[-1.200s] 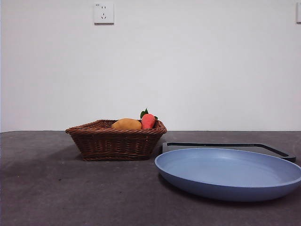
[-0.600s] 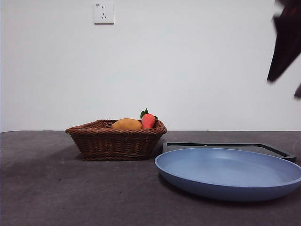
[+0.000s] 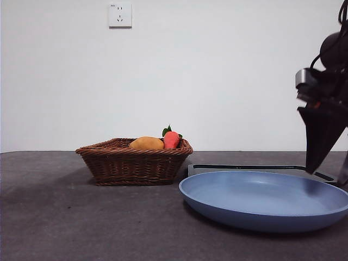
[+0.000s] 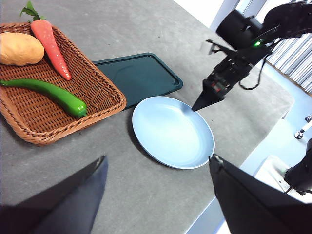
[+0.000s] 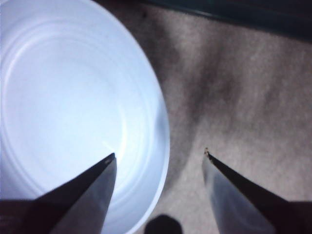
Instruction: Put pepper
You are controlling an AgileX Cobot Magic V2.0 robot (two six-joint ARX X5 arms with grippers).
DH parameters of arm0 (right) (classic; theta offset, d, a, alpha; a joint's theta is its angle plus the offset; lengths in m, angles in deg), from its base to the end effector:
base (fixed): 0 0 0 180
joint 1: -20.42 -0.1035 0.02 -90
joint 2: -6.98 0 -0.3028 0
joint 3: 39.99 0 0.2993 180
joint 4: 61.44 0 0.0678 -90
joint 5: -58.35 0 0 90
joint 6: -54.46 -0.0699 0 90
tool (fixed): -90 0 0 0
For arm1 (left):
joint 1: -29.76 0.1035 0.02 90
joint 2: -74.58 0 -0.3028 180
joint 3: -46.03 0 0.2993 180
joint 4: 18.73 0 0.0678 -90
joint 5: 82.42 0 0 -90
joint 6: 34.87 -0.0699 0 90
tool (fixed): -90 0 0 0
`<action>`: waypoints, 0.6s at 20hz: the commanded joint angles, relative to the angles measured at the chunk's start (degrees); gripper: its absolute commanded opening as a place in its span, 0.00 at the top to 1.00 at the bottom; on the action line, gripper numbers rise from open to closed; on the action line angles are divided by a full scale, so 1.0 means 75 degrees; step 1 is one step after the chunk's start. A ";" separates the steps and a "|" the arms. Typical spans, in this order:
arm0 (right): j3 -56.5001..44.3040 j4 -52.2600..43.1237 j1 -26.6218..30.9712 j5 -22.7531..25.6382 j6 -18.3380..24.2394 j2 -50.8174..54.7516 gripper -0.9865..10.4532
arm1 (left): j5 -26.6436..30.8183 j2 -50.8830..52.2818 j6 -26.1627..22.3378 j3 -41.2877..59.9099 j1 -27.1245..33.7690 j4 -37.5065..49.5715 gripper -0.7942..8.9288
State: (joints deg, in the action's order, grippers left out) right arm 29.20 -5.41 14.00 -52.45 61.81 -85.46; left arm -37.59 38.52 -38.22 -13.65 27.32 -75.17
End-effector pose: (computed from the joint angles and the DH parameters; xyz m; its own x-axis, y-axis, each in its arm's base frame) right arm 0.3278 0.0619 0.1571 0.1331 0.3723 -0.9185 -0.2937 0.9000 0.3222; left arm 0.1456 -0.0558 0.3382 0.5617 -0.7338 -0.3821 0.6560 0.6765 -0.3346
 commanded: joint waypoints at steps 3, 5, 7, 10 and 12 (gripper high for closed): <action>0.0117 -0.0198 -0.0079 0.0017 0.0114 -0.0417 0.66 | 0.0003 -0.0026 0.0050 -0.0134 -0.0020 0.0105 0.54; 0.0117 -0.0271 -0.0082 0.0015 0.0114 -0.0525 0.68 | 0.0006 -0.0026 0.0055 -0.0134 -0.0020 0.0108 0.54; 0.0117 -0.0321 -0.0119 -0.0032 0.0114 -0.0627 0.71 | 0.0006 -0.0026 0.0070 -0.0134 -0.0020 0.0125 0.54; 0.0117 -0.0321 -0.0152 -0.0035 0.0111 -0.0734 0.72 | 0.0012 -0.0026 0.0087 -0.0134 -0.0020 0.0187 0.54; 0.0117 -0.0321 -0.0204 -0.0032 0.0082 -0.0816 0.73 | 0.0012 -0.0026 0.0108 -0.0134 -0.0020 0.0248 0.54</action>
State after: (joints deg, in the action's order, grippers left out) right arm 29.20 -7.60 12.76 -52.64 61.99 -90.45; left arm -37.57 38.52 -37.78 -13.65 27.32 -74.15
